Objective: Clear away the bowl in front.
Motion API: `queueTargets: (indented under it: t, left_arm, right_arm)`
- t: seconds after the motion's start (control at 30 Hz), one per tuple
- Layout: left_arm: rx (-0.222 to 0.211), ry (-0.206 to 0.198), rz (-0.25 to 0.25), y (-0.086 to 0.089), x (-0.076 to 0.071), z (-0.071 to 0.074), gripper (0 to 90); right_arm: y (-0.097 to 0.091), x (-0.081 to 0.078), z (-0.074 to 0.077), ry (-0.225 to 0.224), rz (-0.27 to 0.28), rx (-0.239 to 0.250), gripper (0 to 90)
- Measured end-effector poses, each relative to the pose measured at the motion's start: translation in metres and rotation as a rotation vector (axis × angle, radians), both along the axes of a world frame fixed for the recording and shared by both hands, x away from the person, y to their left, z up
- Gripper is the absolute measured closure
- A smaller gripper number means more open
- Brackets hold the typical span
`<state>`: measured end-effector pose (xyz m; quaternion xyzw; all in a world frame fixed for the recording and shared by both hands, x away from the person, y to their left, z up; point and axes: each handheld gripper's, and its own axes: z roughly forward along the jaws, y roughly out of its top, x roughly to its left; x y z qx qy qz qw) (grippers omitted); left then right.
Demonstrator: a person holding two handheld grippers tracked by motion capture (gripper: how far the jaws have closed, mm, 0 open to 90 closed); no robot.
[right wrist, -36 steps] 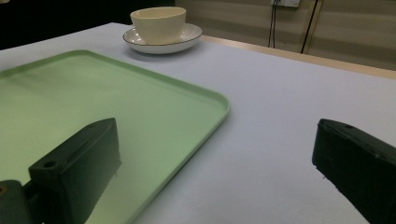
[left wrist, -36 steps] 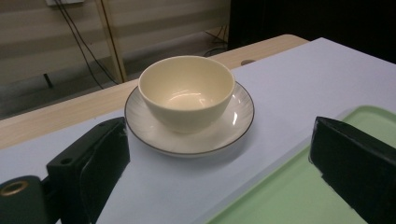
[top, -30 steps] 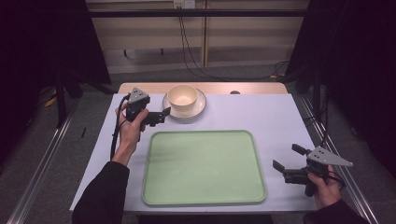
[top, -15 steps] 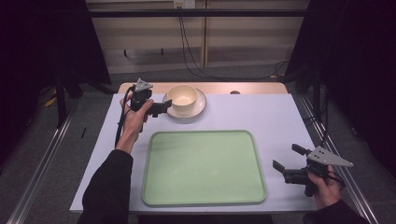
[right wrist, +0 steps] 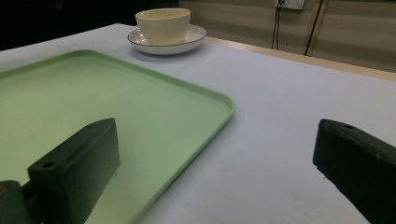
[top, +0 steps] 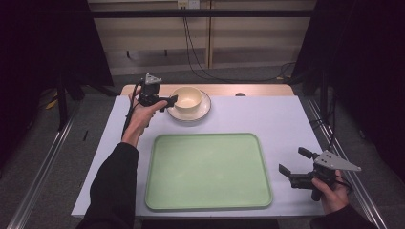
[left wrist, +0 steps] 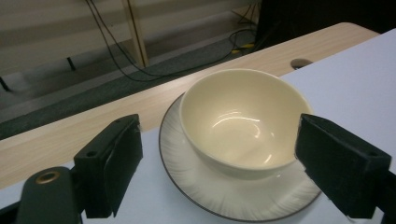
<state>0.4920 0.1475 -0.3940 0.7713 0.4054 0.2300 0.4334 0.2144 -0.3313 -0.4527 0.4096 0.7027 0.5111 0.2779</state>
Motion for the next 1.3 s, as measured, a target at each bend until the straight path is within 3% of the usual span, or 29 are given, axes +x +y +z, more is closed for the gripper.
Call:
queueTargets:
  t: [0.07,0.2,0.3,0.47,0.5,0.53,0.57,0.63,0.7,0.8,0.83,0.9,0.97,1.13,1.17,1.23,1.3]
  left_arm:
    - [-0.009,0.019,0.012,-0.005,0.009,-0.005,14.0]
    - [0.016,0.028,0.024,-0.01,0.016,-0.01,16.1]
    - [0.03,0.057,0.051,-0.013,0.024,-0.016,16.7]
    - [0.045,0.09,0.059,-0.018,0.03,-0.025,20.7]
    - [0.042,0.115,0.063,-0.021,0.032,-0.029,22.0]
    - [0.042,0.115,0.063,-0.021,0.032,-0.029,22.7]
    - [0.06,0.132,0.072,-0.023,0.034,-0.031,22.7]
    - [0.05,0.144,0.086,-0.025,0.036,-0.034,24.0]
    - [0.071,0.153,0.08,-0.024,0.037,-0.035,25.8]
    - [0.082,0.184,0.098,-0.026,0.041,-0.039,26.7]
    - [0.054,0.21,0.119,-0.028,0.043,-0.041,27.5]
    - [0.063,0.222,0.13,-0.03,0.044,-0.043,29.1]
    - [0.079,0.229,0.122,-0.033,0.045,-0.044,31.1]
    - [0.062,0.277,0.132,-0.035,0.048,-0.049,36.0]
    - [0.067,0.303,0.131,-0.035,0.049,-0.051,36.5]
    - [0.074,0.312,0.125,-0.034,0.05,-0.052,39.2]
    - [0.069,0.362,0.118,-0.034,0.052,-0.053,44.1]
  right_arm:
    - [0.0,0.0,0.0,-0.001,0.002,-0.003,0.3]
    - [-0.001,-0.001,0.0,-0.014,0.006,-0.004,0.3]
    - [-0.001,-0.001,0.0,-0.018,0.004,-0.009,0.4]
    - [-0.001,-0.001,0.0,-0.017,0.005,-0.007,0.4]
    - [0.0,-0.001,0.0,-0.013,0.006,-0.003,0.5]
    - [0.0,-0.001,0.0,-0.013,0.006,-0.003,0.5]
    - [-0.001,-0.001,0.0,-0.019,0.008,-0.007,0.5]
    - [0.0,0.0,0.0,-0.013,0.01,-0.004,0.5]
    - [0.0,0.0,0.0,-0.02,0.009,-0.009,0.5]
    - [0.0,-0.001,0.0,-0.011,0.012,-0.004,0.5]
    - [0.0,-0.001,0.0,-0.014,0.012,-0.002,0.6]
    - [0.0,0.0,0.0,-0.014,0.014,0.0,0.6]
    - [0.0,0.0,-0.001,-0.012,0.011,-0.007,0.6]
    - [0.0,0.0,-0.001,-0.012,0.011,-0.01,0.7]
    - [-0.001,0.0,-0.001,-0.011,0.014,-0.01,0.7]
    - [0.0,0.0,-0.001,-0.012,0.011,-0.011,0.7]
    - [0.0,0.0,-0.001,-0.002,0.014,-0.009,1.1]
